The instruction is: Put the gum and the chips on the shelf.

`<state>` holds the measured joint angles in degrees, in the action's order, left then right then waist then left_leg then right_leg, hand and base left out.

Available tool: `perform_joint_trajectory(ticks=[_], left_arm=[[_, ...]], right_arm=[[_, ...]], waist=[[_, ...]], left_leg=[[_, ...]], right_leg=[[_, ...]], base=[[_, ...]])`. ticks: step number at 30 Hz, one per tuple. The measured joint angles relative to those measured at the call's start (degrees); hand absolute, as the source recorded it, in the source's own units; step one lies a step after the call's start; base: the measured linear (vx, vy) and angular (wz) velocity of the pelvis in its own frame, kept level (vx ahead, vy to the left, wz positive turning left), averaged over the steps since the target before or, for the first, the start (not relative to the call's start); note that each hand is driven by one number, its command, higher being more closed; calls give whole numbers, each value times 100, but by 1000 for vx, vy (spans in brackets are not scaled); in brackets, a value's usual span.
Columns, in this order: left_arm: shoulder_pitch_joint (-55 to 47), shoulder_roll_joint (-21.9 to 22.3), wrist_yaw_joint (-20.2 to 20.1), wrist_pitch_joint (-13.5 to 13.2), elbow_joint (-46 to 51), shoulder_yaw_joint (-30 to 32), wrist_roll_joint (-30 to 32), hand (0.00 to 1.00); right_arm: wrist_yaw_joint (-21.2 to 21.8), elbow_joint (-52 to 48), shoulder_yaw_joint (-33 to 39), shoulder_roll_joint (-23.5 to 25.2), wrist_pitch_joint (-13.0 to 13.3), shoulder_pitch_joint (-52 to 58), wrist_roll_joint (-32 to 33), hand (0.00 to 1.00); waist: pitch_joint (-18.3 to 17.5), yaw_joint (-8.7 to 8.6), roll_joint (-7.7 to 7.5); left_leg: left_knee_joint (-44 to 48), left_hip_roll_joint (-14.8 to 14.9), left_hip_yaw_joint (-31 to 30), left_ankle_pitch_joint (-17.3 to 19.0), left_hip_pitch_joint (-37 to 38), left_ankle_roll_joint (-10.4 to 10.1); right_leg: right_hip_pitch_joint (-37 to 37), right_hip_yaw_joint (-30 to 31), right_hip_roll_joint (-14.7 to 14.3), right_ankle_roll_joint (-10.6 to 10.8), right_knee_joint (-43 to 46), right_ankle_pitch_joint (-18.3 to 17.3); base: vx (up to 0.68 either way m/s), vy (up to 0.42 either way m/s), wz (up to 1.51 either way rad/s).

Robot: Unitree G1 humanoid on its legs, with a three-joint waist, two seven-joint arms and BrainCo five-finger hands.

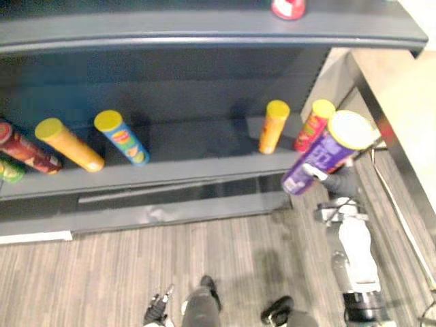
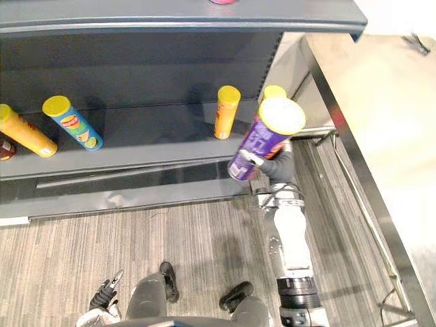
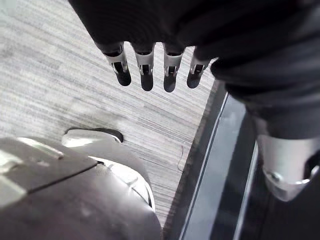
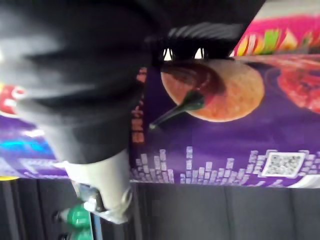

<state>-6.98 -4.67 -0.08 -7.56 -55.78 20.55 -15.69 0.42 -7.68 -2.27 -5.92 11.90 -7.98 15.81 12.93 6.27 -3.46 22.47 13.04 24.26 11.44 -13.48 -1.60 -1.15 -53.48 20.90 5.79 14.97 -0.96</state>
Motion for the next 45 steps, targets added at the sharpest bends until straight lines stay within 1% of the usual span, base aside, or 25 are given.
perform_joint_trajectory(ticks=[1,2,3,4,5,6,8,10,11,12,13,14,15,18,19,23,25,26,31,34,38,40,42,43,45], left_arm=[[8,-1,-9,0,2,-2,-1,0],[9,-7,-5,0,15,-9,-3,0],[-16,-9,31,-1,67,-78,-2,0],[-33,-25,49,-4,108,-159,1,0],[-29,-90,105,-26,108,-341,3,0],[-28,-220,136,-35,87,-437,17,0],[-33,-290,159,-66,79,-467,22,0],[-11,-291,180,-66,76,-511,28,0],[33,-294,185,-69,75,-568,28,0],[41,-313,178,-70,10,-616,27,0],[68,-313,172,-68,-81,-662,26,0],[26,-245,172,-63,-149,-680,23,0],[-39,-184,158,-63,-178,-690,23,0],[10,-200,92,-54,-361,-703,42,0],[12,-209,77,-55,-360,-718,90,0],[65,-222,18,-58,-390,-743,320,0],[129,-223,21,-54,-528,-731,399,0],[146,-220,36,-53,-550,-735,563,0],[209,-191,254,-57,-564,-783,748,0],[322,-162,412,-66,-387,-1048,758,0],[448,56,650,-199,552,-1784,803,0],[451,123,712,-269,947,-2101,820,0],[453,225,855,-400,1377,-2347,997,0],[460,235,892,-426,1470,-2377,1025,0],[547,214,1026,-530,1702,-2531,1031,0]], right_arm=[[10,-2,-45,-2,0,-1,0,100],[17,-2,-106,0,-1,18,-2,100],[33,4,-113,-6,-19,48,-3,100],[46,7,-109,-6,-22,53,1,100],[90,10,-117,11,-22,101,3,100],[144,-10,-159,18,-24,163,9,100],[148,-90,-228,20,-23,274,10,100],[171,-157,-285,24,-21,315,11,100],[174,-207,-280,24,-21,325,10,100],[176,-272,-280,28,-22,386,10,100],[182,-307,-276,12,-20,409,11,100],[192,-322,-294,24,-21,405,12,100],[216,-395,-311,24,-19,408,36,100],[236,-541,-307,25,-6,567,67,100],[253,-562,-277,23,8,709,68,100],[265,-562,-451,36,15,1101,66,100],[272,-563,-752,48,15,1216,53,100],[277,-555,-952,26,14,1257,44,100],[365,-349,-1489,54,8,1192,-28,100],[309,51,-1636,151,3,957,-237,100],[-79,695,-1571,147,-2,482,-489,100],[-342,965,-1450,166,-1,160,-826,100],[-725,1450,-1161,226,0,-356,-1180,100],[-821,1576,-1095,244,-1,-513,-1276,100],[-1289,1905,-795,260,0,-1099,-1593,100]], waist=[[5,27,-10],[9,16,-19],[19,-7,0],[42,-23,30],[79,-91,93],[77,-172,44],[90,-252,-56],[68,-272,-106],[70,-327,-154],[69,-361,-181],[81,-392,-151],[79,-379,-41],[84,-381,4],[81,-456,15],[73,-488,29],[52,-578,75],[5,-602,104],[-7,-629,135],[-123,-580,148],[-125,-585,154],[-119,-577,207],[-86,-519,277],[18,-392,451],[48,-386,507],[208,-299,717]], left_leg=[[-1,-42,-25,49,15,13],[-45,-183,-156,147,46,72],[-111,-356,-359,195,117,149],[-177,-434,-444,197,184,165],[-333,-467,-673,156,272,222],[-570,-603,-883,58,404,281],[-776,-843,-1089,-43,632,270],[-750,-1026,-1261,-38,684,261],[-641,-1106,-1393,-24,652,232],[-528,-1177,-1425,41,650,129],[-444,-1159,-1428,84,647,70],[-371,-1028,-1407,112,640,18],[-386,-908,-1406,159,652,-59],[-546,-725,-1451,149,686,-125],[-639,-689,-1543,100,737,-202],[-1062,-641,-1681,-100,843,-299],[-1390,-504,-1223,-229,882,-350],[-1558,-427,-874,-428,925,-387],[-2047,-589,-775,-766,1075,-343],[-2136,-649,-820,-879,1051,-348],[-2251,-718,-1213,-1097,821,-351],[-2269,-740,-1351,-1178,679,-323],[-2344,-792,-1530,-1285,568,-293],[-2352,-805,-1575,-1297,535,-285],[-2449,-865,-1741,-1442,364,-283]], right_leg=[[13,16,72,0,107,0],[-29,225,275,-48,510,16],[-318,1018,521,-408,1186,176],[-591,1577,580,-748,1565,255],[-962,2966,188,-510,1707,-124],[-1145,4020,-300,-288,1550,-401],[-1193,4539,-558,-268,1156,-470],[-1333,4700,-688,-239,784,-450],[-1366,4856,-771,-41,508,-320],[-1314,4954,-788,162,231,-87],[-1231,4934,-778,227,201,-166],[-1110,4924,-909,223,61,-164],[-1041,4927,-1041,218,-101,-167],[-933,4835,-1240,158,-340,-154],[-829,4749,-1290,131,-445,-138],[-539,4406,-1333,36,-739,-127],[-529,4297,-1314,-11,-907,-47],[-542,4262,-1287,-1,-932,-37],[-516,4307,-1249,32,-1324,206],[-456,4233,-1214,46,-1484,290],[-488,3830,-1143,45,-1469,290],[-577,3716,-1118,43,-1402,290],[-613,3547,-1058,43,-1300,286],[-642,3490,-1036,38,-1259,279],[-848,3352,-951,38,-1104,278]], base=[[16,114,46],[24,165,57],[32,195,64],[48,180,76],[59,107,96],[72,64,105],[139,12,105],[186,-45,93],[158,-90,96],[154,-106,93],[142,-124,54],[143,-133,5],[134,-136,-17],[84,-138,-2],[70,-122,23],[24,-82,36],[7,-50,34],[15,-35,19],[34,24,0],[-6,12,15],[-59,2,49],[-83,2,43],[-111,17,41],[-132,35,44],[-128,55,40]])
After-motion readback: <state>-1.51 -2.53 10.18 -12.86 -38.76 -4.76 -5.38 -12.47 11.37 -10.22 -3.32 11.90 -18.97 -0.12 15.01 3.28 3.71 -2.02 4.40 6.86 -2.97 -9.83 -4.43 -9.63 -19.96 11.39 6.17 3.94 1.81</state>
